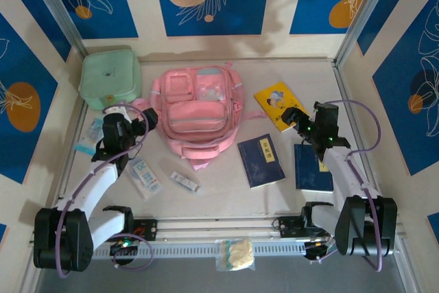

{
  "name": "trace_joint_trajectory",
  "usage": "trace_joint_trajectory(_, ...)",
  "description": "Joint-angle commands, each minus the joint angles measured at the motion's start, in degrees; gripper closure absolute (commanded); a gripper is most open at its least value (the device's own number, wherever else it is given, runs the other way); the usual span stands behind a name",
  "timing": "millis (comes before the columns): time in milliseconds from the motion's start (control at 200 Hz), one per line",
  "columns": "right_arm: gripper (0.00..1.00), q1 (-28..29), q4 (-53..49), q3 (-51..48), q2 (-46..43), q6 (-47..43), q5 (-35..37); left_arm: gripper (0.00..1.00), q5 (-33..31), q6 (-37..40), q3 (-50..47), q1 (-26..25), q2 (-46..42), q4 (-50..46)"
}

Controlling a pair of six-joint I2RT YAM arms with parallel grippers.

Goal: Pack the student bag
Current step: Rotate the student bag at the top-center of the table.

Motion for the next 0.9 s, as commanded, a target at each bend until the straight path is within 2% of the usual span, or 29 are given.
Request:
trace_joint_trajectory(0, 0.01, 2.8, -7.6, 3.4, 1.0, 3.0, -4.0, 0.01, 4.5, -6.2, 1.7, -0.9, -3.1, -4.5)
trace_joint_trajectory(230, 0.01, 13.4, -12.6, 9.9, 7.3, 7.1, -4.6, 0.01, 4.7, -8.6, 5.5, -7.1, -4.1, -13.8)
trace_joint_trajectory(365, 0.0, 20.7, -12.9, 15.1, 13.7, 8.8, -2.6, 0.01, 0.4, -11.6, 6.6, -12.1, -4.1, -19.7)
trace_joint_trajectory(475, 0.06, 24.9, -11.1, 19.2, 20.3, 10.2, -1.6, 0.01, -2.6, -14.2, 6.6, -16.4, -3.9, -22.6)
trace_joint_trajectory(665, 0.17, 28.4, -10.9, 27.9, 33.0, 11.1, -1.2, 0.01, -5.2, -19.3, 3.9, -20.1, -2.1, -23.8)
trace_joint_trajectory(890, 0.26, 29.3, -12.1, 34.5, 43.0, 11.7, -1.0, 0.01, -2.1, -21.0, 3.1, -22.3, 5.9, -16.4)
